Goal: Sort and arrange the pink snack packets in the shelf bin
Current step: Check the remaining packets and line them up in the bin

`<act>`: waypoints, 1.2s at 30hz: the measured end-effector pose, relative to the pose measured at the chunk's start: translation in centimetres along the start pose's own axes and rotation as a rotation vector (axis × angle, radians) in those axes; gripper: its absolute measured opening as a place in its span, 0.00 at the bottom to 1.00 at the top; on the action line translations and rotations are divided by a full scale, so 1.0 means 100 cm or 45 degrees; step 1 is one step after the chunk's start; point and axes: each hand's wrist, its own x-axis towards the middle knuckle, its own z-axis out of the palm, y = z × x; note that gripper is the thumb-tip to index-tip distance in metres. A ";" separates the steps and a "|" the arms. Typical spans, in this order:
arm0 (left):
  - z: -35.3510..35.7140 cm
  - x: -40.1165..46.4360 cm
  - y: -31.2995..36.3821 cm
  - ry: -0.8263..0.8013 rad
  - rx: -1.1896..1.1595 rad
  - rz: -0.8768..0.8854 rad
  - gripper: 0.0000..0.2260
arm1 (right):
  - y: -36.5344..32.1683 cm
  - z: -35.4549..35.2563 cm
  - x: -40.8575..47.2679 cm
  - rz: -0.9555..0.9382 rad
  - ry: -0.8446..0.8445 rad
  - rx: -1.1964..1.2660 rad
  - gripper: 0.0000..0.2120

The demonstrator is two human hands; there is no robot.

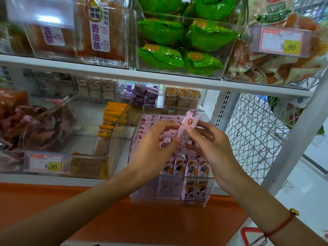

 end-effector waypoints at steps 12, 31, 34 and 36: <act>-0.008 0.006 0.002 -0.026 -0.023 0.024 0.20 | -0.005 -0.004 -0.001 -0.179 -0.012 -0.127 0.18; -0.026 0.011 0.010 -0.123 -0.319 -0.055 0.14 | -0.009 -0.012 -0.003 -0.323 -0.202 -0.091 0.24; -0.024 0.009 0.016 -0.191 -0.374 -0.308 0.07 | -0.010 -0.010 -0.002 -0.197 -0.171 -0.129 0.24; -0.023 0.008 0.018 -0.265 -0.355 -0.455 0.09 | -0.012 -0.008 -0.001 -0.092 -0.161 -0.129 0.21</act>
